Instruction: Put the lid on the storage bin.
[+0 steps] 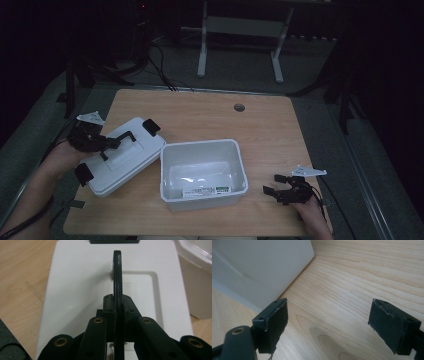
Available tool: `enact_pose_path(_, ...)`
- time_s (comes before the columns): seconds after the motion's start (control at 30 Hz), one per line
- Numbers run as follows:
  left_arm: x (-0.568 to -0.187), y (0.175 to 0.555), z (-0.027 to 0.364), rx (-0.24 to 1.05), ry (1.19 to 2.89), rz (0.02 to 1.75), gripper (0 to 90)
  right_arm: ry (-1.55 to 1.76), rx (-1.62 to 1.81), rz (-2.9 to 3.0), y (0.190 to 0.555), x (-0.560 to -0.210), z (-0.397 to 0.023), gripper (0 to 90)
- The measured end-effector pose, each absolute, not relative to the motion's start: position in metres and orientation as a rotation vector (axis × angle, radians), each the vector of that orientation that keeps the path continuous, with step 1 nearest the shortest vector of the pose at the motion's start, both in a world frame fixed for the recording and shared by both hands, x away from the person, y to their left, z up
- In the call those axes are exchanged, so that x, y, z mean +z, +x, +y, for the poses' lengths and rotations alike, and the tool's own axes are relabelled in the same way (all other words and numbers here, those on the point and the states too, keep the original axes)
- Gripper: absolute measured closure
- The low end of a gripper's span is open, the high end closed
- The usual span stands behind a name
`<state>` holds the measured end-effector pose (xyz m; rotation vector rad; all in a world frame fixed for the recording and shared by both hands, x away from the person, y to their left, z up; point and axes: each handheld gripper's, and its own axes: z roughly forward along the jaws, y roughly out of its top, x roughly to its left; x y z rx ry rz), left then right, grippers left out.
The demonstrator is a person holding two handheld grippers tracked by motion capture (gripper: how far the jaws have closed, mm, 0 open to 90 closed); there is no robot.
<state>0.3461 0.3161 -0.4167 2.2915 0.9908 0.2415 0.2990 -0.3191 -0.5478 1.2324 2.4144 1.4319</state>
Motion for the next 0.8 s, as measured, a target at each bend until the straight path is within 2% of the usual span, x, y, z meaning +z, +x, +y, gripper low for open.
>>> enact_pose_path(0.47, -0.383, 0.345, 0.306, 0.301, 2.316, 0.956, 83.7, 1.214, 1.383, 2.366, 0.298, -0.548, -0.321, 15.5)
enact_pose_path(0.8, -0.341, 0.341, 0.304, 0.36, 2.299, 0.902, 83.7, 1.222, 1.381, 2.371, 0.298, -0.548, -0.32, 15.5)
